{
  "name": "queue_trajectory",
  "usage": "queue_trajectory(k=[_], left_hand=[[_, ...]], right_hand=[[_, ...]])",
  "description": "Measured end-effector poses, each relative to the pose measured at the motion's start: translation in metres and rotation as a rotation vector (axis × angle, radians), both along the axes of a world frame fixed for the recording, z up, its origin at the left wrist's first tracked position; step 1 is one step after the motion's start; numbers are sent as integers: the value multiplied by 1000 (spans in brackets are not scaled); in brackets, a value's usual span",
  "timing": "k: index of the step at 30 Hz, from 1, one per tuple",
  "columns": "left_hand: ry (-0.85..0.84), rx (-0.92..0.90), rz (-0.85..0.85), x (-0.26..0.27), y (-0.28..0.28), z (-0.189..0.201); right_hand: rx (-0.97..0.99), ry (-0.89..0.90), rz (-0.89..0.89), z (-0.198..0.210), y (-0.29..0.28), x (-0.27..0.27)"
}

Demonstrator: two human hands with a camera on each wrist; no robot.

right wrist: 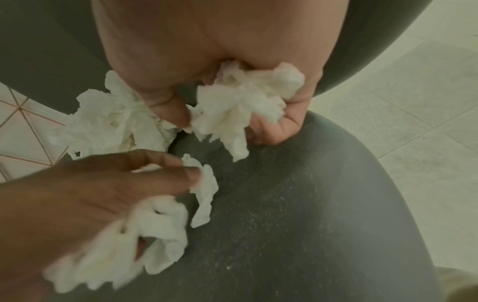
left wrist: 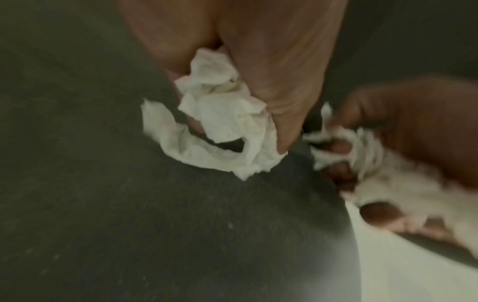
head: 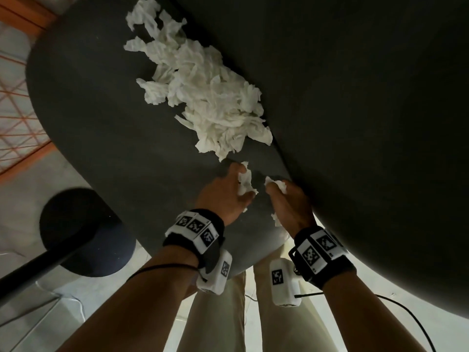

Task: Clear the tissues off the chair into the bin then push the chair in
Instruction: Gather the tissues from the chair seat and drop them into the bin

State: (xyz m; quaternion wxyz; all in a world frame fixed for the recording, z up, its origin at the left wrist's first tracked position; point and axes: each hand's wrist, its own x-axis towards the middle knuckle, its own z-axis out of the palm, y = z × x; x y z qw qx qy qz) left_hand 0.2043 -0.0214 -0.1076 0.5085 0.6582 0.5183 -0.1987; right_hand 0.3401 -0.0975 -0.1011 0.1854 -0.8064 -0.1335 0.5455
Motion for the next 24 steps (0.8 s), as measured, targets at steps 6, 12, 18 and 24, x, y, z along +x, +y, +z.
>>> queue_trajectory(k=[6, 12, 18, 24], left_hand=[[155, 150, -237, -3, -20, -16], [69, 170, -29, -26, -24, -9], [-22, 209, 244, -47, -21, 1], [-103, 157, 360, -64, -27, 5]], right_hand=[[-28, -73, 113, 0, 9, 1], [61, -129, 90, -8, 10, -3], [114, -63, 119, -10, 17, -5], [214, 26, 205, -23, 46, -10]])
